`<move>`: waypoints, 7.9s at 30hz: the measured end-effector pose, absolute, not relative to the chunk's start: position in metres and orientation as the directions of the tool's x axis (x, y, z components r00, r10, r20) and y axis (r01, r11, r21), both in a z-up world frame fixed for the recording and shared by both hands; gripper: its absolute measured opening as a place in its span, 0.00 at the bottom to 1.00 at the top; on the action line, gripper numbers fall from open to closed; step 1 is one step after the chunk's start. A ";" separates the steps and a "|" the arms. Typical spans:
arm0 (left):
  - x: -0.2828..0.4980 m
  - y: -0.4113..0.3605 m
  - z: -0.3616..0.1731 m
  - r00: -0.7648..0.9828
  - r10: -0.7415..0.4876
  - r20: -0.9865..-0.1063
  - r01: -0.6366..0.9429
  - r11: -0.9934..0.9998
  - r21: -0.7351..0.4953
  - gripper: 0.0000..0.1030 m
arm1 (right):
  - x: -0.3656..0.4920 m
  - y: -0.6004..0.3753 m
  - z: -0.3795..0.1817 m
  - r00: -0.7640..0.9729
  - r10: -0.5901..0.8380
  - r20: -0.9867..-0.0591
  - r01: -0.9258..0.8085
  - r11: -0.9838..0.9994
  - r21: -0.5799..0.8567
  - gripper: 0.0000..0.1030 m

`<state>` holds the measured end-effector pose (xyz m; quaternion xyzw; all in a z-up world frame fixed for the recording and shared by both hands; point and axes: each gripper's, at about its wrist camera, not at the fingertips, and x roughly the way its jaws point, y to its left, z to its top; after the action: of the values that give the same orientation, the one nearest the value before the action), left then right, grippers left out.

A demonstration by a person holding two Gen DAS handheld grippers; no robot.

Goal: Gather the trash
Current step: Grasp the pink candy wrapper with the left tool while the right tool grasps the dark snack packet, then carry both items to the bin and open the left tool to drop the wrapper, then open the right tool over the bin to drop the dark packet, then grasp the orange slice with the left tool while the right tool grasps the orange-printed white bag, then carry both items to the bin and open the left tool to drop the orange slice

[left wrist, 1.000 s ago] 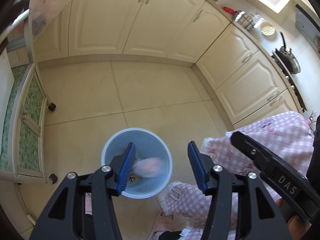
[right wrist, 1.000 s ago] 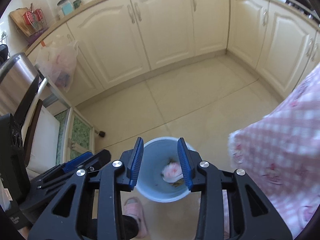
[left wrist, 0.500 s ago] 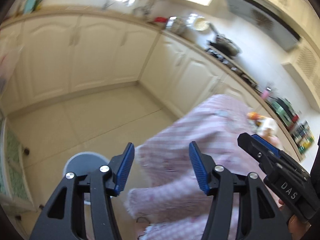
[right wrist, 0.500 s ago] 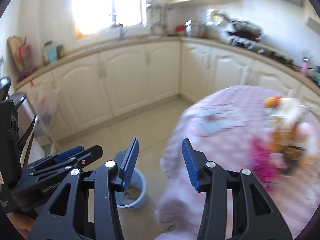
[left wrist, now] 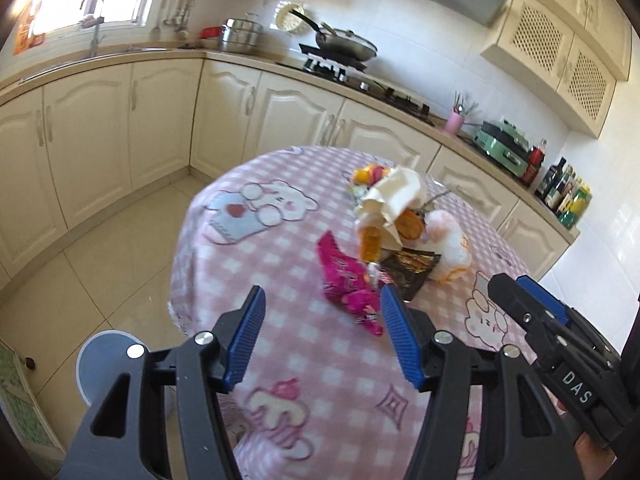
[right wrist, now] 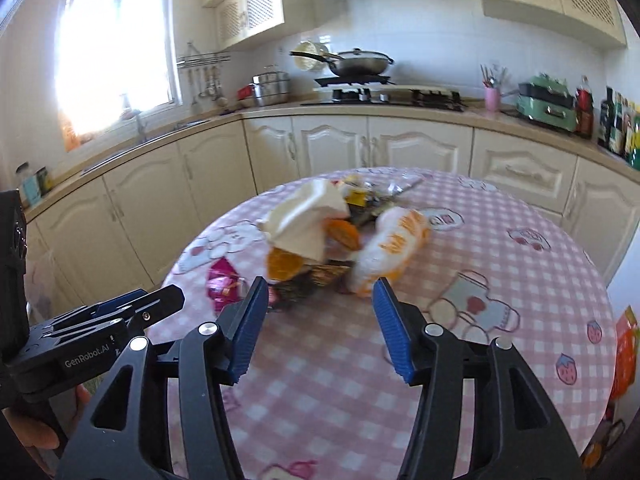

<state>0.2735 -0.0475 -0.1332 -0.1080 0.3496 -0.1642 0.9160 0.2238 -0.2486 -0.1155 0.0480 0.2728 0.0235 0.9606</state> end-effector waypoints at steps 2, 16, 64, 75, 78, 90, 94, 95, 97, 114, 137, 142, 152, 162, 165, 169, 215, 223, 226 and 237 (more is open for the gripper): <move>0.281 -0.057 -0.137 0.691 -0.378 -0.617 0.234 0.923 -0.304 0.57 | 0.226 -0.259 -0.120 0.840 0.067 -0.538 -0.005 0.993 0.116 0.52; 0.306 -0.052 -0.152 0.689 -0.389 -0.612 0.196 0.913 -0.359 0.23 | 0.253 -0.260 -0.147 0.739 0.217 -0.638 -0.031 0.957 0.289 0.58; 0.237 0.147 -0.176 0.779 -0.232 -0.582 -0.048 0.904 -0.425 0.22 | 0.266 -0.046 -0.140 0.608 0.458 -0.649 -0.438 0.875 0.208 0.02; 0.263 0.254 -0.260 0.705 -0.124 -0.698 -0.275 0.859 -0.431 0.23 | 0.306 0.058 -0.216 0.454 0.491 -0.744 -0.535 0.818 0.213 0.02; 0.274 0.269 -0.271 0.703 -0.116 -0.701 -0.293 0.852 -0.435 0.26 | 0.315 0.070 -0.231 0.440 0.483 -0.757 -0.535 0.818 0.211 0.02; 0.284 0.287 -0.321 0.652 -0.117 -0.749 -0.347 0.833 -0.431 0.42 | 0.333 0.089 -0.269 0.388 0.448 -0.806 -0.526 0.825 0.206 0.02; 0.280 0.294 -0.327 0.643 -0.106 -0.758 -0.371 0.823 -0.430 0.43 | 0.334 0.098 -0.274 0.380 0.445 -0.811 -0.528 0.824 0.205 0.02; 0.278 0.295 -0.327 0.644 -0.103 -0.758 -0.374 0.822 -0.430 0.43 | 0.334 0.100 -0.274 0.379 0.445 -0.811 -0.529 0.823 0.204 0.02; 0.276 0.297 -0.327 0.645 -0.093 -0.758 -0.386 0.817 -0.429 0.44 | 0.336 0.103 -0.274 0.379 0.448 -0.810 -0.532 0.821 0.205 0.02; 0.269 0.308 -0.310 0.686 -0.057 -0.726 -0.423 0.780 -0.461 0.51 | 0.342 0.121 -0.251 0.453 0.492 -0.744 -0.548 0.811 0.203 0.18; 0.272 0.078 -0.155 0.753 -0.307 -0.582 0.051 0.909 -0.413 0.55 | 0.259 -0.134 -0.109 0.806 0.277 -0.523 -0.260 0.960 0.108 0.35; 0.281 0.003 -0.133 0.727 -0.353 -0.588 0.169 0.923 -0.345 0.60 | 0.247 -0.213 -0.100 0.855 0.160 -0.494 -0.116 0.986 0.120 0.42; 0.330 -0.095 -0.142 0.629 -0.365 -0.687 0.257 0.931 -0.260 0.60 | 0.262 -0.305 -0.126 0.828 0.079 -0.555 0.035 0.981 0.192 0.51; 0.380 -0.122 -0.161 0.593 -0.278 -0.755 0.212 0.959 -0.187 0.55 | 0.301 -0.330 -0.140 0.792 0.077 -0.606 0.099 0.963 0.252 0.65; 0.390 -0.125 -0.162 0.587 -0.278 -0.761 0.223 0.958 -0.179 0.36 | 0.312 -0.332 -0.144 0.772 0.087 -0.630 0.114 0.956 0.271 0.66; 0.391 -0.127 -0.160 0.587 -0.293 -0.754 0.237 0.954 -0.186 0.33 | 0.323 -0.330 -0.147 0.754 0.100 -0.650 0.122 0.950 0.287 0.66; 0.249 0.193 -0.205 0.703 -0.114 -0.702 -0.197 0.918 -0.345 0.32 | 0.280 -0.003 -0.177 0.547 0.472 -0.691 -0.479 0.854 0.204 0.35; 0.268 0.241 -0.271 0.629 -0.090 -0.772 -0.298 0.890 -0.346 0.32 | 0.303 0.045 -0.231 0.448 0.452 -0.772 -0.507 0.839 0.197 0.35; 0.278 0.256 -0.289 0.615 -0.094 -0.783 -0.319 0.878 -0.356 0.32 | 0.311 0.058 -0.246 0.423 0.441 -0.792 -0.513 0.837 0.193 0.35; 0.286 0.276 -0.334 0.593 -0.093 -0.800 -0.389 0.836 -0.386 0.50 | 0.323 0.083 -0.286 0.368 0.410 -0.834 -0.511 0.839 0.187 0.35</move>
<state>0.2864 0.2761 -0.3342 -0.2725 0.4428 0.0870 0.8498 0.3234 0.0834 -0.2864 -0.0517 0.4877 0.2792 0.8255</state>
